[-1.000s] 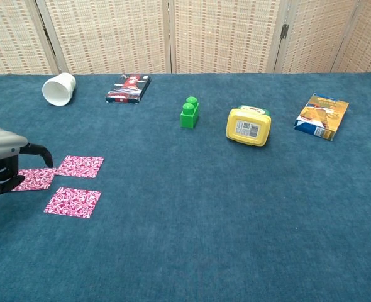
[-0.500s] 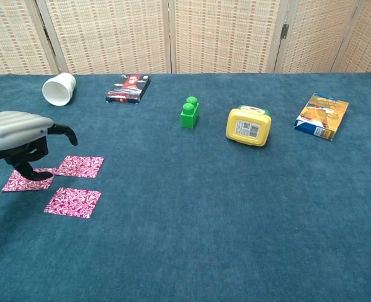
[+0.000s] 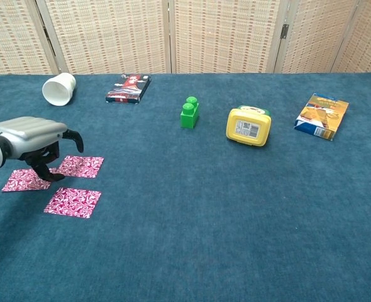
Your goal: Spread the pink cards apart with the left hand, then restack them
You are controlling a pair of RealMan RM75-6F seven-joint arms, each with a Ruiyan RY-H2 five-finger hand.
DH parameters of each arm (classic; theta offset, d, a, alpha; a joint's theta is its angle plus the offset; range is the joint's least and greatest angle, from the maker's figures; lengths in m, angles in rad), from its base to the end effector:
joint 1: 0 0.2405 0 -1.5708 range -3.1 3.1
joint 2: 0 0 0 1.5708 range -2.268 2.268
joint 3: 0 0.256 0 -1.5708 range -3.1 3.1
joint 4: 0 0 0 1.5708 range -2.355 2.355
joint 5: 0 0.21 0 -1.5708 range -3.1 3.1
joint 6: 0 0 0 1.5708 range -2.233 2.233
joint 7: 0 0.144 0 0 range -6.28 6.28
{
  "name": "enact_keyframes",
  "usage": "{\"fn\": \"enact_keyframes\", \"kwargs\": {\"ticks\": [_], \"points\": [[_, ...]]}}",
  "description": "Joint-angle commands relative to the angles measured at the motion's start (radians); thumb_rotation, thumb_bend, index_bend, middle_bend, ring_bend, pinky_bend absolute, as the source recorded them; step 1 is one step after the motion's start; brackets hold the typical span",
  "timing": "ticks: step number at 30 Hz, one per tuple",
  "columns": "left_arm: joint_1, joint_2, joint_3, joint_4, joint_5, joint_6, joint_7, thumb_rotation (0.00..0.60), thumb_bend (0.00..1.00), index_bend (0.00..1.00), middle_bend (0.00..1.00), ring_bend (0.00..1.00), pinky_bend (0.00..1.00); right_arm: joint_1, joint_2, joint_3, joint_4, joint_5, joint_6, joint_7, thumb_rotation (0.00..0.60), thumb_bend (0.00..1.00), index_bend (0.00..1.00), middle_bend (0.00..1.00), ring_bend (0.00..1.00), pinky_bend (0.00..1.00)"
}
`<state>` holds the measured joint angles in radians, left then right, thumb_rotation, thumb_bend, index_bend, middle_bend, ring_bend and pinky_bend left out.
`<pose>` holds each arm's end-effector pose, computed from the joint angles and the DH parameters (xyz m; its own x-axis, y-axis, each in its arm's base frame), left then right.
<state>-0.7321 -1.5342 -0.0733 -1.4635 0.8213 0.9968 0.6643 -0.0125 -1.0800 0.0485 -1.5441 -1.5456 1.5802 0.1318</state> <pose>-0.2089 0.3337 -0.0163 0.6470 0.3383 0.6833 0.7612 -0.2342 -0.6048 -0.3306 -0.1498 0.1880 0.3763 0.0561 0.9248 -0.9265 0.0302 0.3752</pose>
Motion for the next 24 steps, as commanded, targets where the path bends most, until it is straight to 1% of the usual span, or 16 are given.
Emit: {"fn": "enact_keyframes", "kwargs": {"ticks": [1,13,24], "points": [[-0.003,-0.012,-0.004,0.012,-0.008,0.000,0.003,0.600,0.32,0.30,0.94,0.89,1.00,-0.001,0.000,0.000,0.001,0.000,0.001,0.001,0.600,0.33,0.05,0.23,0.11,0.12],[-0.014,-0.064,-0.014,0.078,-0.029,-0.011,0.009,0.600,0.32,0.30,0.94,0.89,1.00,-0.006,0.000,0.001,0.007,0.006,0.004,0.008,0.600,0.33,0.05,0.23,0.11,0.12],[-0.019,-0.070,-0.018,0.093,-0.056,-0.032,0.014,0.600,0.32,0.31,0.94,0.89,1.00,-0.008,-0.002,0.001,0.014,0.009,0.002,0.014,0.600,0.33,0.05,0.23,0.11,0.12]]}}
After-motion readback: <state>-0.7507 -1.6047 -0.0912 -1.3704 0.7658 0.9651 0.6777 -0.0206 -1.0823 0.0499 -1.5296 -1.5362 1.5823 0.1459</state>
